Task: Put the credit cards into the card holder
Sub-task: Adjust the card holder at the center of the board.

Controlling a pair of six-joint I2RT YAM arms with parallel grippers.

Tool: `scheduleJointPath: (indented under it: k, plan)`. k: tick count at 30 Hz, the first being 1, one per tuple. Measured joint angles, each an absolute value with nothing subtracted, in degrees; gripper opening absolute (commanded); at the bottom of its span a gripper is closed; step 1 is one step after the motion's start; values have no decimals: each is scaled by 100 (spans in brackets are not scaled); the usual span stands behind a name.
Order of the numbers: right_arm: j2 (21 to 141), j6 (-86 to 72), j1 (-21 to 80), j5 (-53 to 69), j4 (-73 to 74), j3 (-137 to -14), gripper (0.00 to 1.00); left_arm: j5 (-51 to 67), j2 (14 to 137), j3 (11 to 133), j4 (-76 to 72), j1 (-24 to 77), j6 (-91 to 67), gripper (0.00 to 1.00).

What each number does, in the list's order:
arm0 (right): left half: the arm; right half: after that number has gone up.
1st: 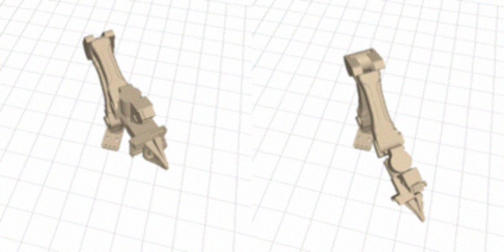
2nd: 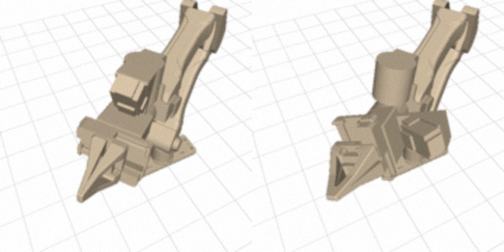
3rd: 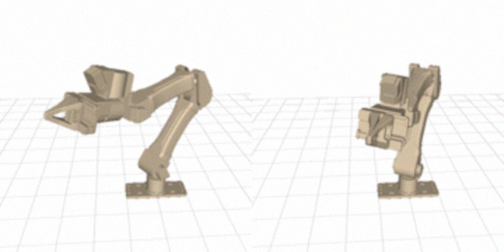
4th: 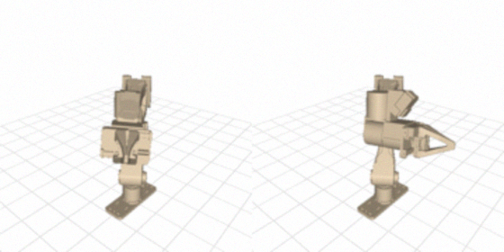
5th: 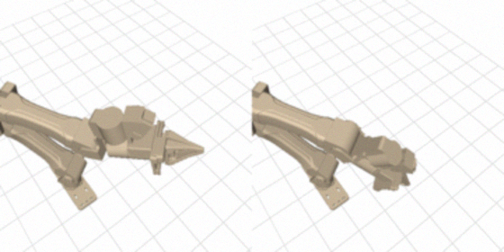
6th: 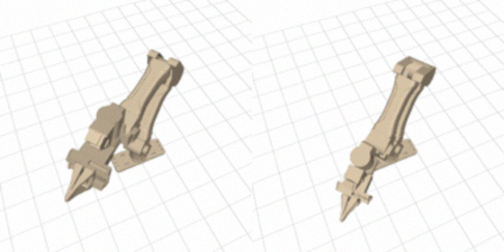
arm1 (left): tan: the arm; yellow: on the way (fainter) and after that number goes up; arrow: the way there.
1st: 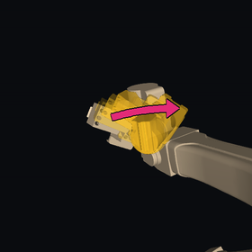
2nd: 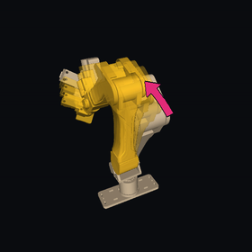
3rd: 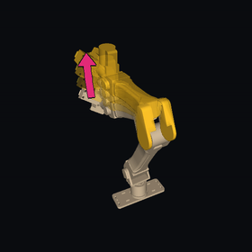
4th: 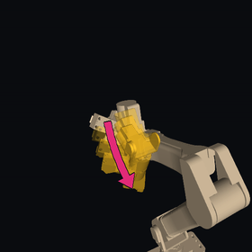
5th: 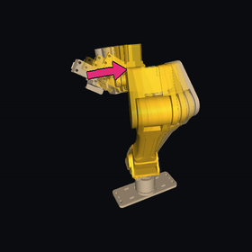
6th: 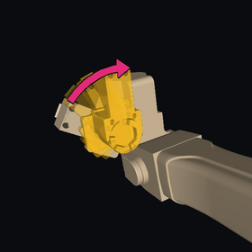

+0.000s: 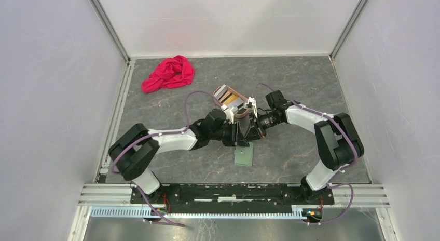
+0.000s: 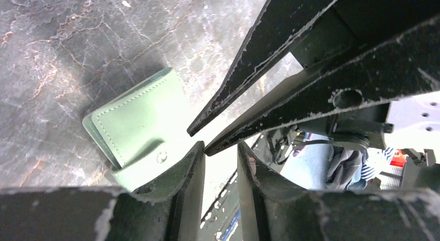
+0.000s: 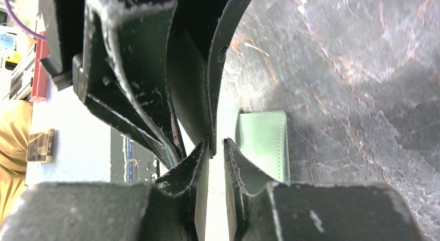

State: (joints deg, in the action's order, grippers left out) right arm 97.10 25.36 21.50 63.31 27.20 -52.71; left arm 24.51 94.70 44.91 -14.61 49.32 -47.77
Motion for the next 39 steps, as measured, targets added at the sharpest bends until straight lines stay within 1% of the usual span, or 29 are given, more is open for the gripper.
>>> scheduleJointPath:
  k: [3, 5, 10, 13, 16, 19, 28, 32, 35, 38, 39]
  plan:
    - [9448, 2569, 2150, 6449, 2711, -5301, 21, 2311, 8919, 4309, -1380, 4930, -4733, 33]
    - [9378, 2630, 2163, 6499, 2714, -5306, 19, 2244, 8757, 4250, -1326, 4925, -4716, 31]
    - [9448, 2926, 2241, 6333, 2860, -5299, 8, 1680, 7985, 3913, -1111, 4925, -4565, 28]
    - [9594, 3000, 2405, 6208, 2902, -5299, 4, 1223, 7524, 3756, -893, 4925, -4421, 27]
    - [9817, 3015, 2582, 6097, 2939, -5299, 3, 808, 7144, 3594, -709, 4925, -4294, 27]
    - [10029, 3009, 2716, 6010, 2950, -5299, 2, 558, 7043, 3518, -554, 4925, -4211, 26]
    - [10252, 2696, 2812, 5625, 2899, -5258, 2, 403, 7078, 3413, -353, 4925, -4189, 26]
    - [10252, 2908, 2812, 5719, 3044, -5301, 5, 486, 7098, 3358, -412, 4925, -4180, 30]
    - [10230, 3732, 2808, 5922, 3771, -5645, 11, 633, 7201, 3238, -652, 4925, -4189, 31]
    - [9880, 4458, 2783, 5935, 4169, -5968, 27, 727, 7334, 3024, -849, 4952, -4230, 33]
    - [9679, 4545, 2773, 5867, 4160, -5964, 38, 727, 7352, 2965, -867, 4980, -4270, 34]
